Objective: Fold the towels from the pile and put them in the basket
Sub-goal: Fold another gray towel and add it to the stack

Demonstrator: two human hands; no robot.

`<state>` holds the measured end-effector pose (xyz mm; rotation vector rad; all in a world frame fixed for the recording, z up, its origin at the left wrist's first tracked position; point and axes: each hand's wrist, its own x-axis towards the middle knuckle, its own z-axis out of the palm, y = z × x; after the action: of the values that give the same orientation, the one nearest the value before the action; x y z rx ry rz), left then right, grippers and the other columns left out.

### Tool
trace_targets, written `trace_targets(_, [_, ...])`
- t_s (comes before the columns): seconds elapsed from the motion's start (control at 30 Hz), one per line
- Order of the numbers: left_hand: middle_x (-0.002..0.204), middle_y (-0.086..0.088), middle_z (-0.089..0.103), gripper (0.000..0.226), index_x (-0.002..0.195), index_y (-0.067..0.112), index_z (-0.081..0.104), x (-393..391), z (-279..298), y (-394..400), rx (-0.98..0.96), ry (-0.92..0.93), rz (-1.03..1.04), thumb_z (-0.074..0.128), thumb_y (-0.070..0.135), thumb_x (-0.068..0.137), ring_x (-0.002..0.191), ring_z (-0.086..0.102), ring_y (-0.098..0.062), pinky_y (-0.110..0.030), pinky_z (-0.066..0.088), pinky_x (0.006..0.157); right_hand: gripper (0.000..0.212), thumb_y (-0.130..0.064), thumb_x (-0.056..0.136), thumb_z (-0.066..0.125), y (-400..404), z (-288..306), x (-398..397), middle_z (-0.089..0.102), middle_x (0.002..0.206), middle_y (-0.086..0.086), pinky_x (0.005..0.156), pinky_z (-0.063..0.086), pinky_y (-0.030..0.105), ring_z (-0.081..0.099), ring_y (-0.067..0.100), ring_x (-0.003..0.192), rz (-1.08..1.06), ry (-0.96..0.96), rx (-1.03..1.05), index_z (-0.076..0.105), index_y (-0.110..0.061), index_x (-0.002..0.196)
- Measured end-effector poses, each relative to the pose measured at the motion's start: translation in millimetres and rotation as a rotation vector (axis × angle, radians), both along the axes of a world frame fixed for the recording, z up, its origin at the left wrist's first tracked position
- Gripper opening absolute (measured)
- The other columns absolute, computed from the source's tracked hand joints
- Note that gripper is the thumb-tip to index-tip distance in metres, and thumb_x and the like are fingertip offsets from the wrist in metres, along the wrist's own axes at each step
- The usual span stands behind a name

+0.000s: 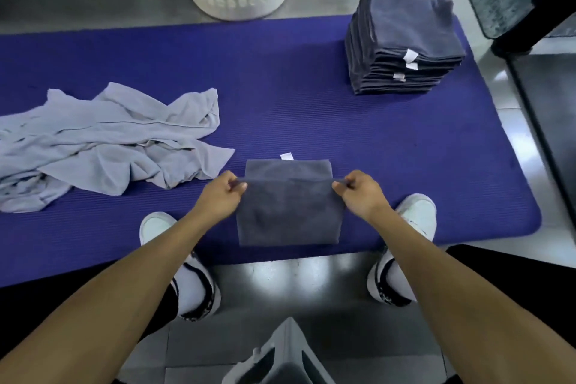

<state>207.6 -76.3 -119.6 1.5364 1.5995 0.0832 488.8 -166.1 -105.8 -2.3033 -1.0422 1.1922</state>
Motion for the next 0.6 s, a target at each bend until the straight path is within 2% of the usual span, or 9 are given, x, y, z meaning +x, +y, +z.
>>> trace_targets(0.1, [0.08,-0.02,0.068,0.025,0.087,0.007,0.056,16,-18,28,0.014,0.016,0.1,0.061,0.031,0.094,0.067,0.058,-0.023,-0.035,0.048,0.067,0.024,-0.032,0.097,0.06,33,-16,4,0.055,0.078,0.0,0.05,0.037,0.024,0.049,0.012,0.063,-0.017,-0.058,-0.005,0.053,-0.009,0.092])
trace_targets(0.23, [0.066,-0.003,0.057,0.023,0.086,0.011,0.056,32,-48,50,0.024,0.057,0.105,0.059,0.031,0.096,0.06,0.049,-0.015,-0.025,0.039,0.054,0.022,-0.031,0.097,0.059,60,-45,7,0.057,0.08,0.001,0.053,0.045,0.029,0.051,0.014,0.063,-0.045,-0.053,-0.045,0.054,-0.01,0.095])
trace_targets(0.3, [0.065,0.002,0.055,0.021,0.086,0.014,0.055,35,-63,54,0.043,0.055,0.121,0.058,0.032,0.097,0.058,0.048,-0.013,-0.026,0.041,0.057,0.021,-0.03,0.097,0.059,66,-57,9,0.056,0.079,0.001,0.055,0.048,0.03,0.051,0.014,0.063,-0.082,-0.041,-0.051,0.054,-0.01,0.096])
trace_targets(0.47, [0.066,0.007,0.056,0.016,0.095,0.017,0.055,35,-85,56,0.124,0.035,0.096,0.054,0.032,0.099,0.057,0.051,-0.007,-0.026,0.041,0.056,0.015,-0.028,0.098,0.059,73,-78,13,0.057,0.079,-0.004,0.054,0.042,0.018,0.054,0.007,0.066,-0.131,-0.007,-0.033,0.053,-0.014,0.098])
trace_targets(0.53, [0.067,0.009,0.056,0.016,0.096,0.016,0.055,35,-90,54,0.17,0.039,0.086,0.054,0.032,0.1,0.059,0.053,-0.005,-0.029,0.042,0.059,0.014,-0.027,0.098,0.06,75,-83,12,0.058,0.079,-0.004,0.053,0.04,0.014,0.054,0.005,0.065,-0.145,-0.003,-0.037,0.053,-0.014,0.099])
trace_targets(0.6, [0.07,0.01,0.057,0.017,0.098,0.016,0.055,36,-91,50,0.212,0.037,0.117,0.055,0.032,0.099,0.063,0.055,-0.007,-0.033,0.046,0.065,0.013,-0.024,0.097,0.061,74,-86,9,0.061,0.085,-0.002,0.056,0.044,0.014,0.056,0.005,0.069,-0.178,-0.014,-0.013,0.054,-0.014,0.102])
